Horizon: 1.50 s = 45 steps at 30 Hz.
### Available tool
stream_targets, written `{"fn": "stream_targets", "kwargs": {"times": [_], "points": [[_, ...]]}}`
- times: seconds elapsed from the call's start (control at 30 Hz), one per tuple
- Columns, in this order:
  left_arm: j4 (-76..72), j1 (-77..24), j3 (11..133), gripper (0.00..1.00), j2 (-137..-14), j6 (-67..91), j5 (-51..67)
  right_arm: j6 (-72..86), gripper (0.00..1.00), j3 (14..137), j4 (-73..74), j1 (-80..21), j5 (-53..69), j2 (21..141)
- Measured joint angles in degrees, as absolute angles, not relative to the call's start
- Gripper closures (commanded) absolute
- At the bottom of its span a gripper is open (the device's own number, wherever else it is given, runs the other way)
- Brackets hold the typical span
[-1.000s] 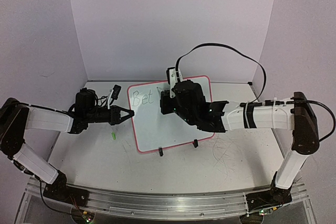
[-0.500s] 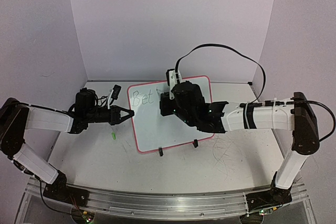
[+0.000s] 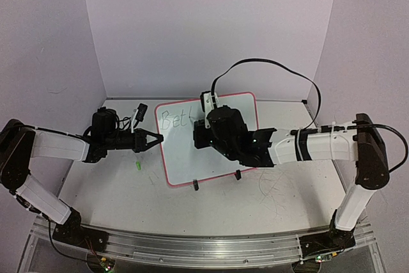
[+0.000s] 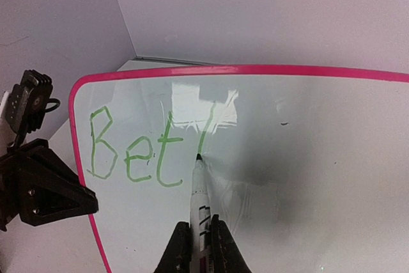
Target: Write a sentence on the whiteboard
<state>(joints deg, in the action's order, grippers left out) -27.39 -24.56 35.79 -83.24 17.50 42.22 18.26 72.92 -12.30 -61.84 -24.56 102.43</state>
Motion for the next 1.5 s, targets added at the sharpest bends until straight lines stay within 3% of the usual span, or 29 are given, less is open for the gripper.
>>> {"fn": "stream_targets", "kwargs": {"times": [1.0,1.5], "points": [[-26.87,-24.72,36.29,1.00,-83.24,17.48,41.92,18.63,1.00,70.67,-10.64,-63.06,-28.66,101.43],[-26.64,-24.82,36.29,1.00,-82.92,17.32,41.91,15.90,1.00,71.71,-14.17,-61.85,-24.12,100.35]]}}
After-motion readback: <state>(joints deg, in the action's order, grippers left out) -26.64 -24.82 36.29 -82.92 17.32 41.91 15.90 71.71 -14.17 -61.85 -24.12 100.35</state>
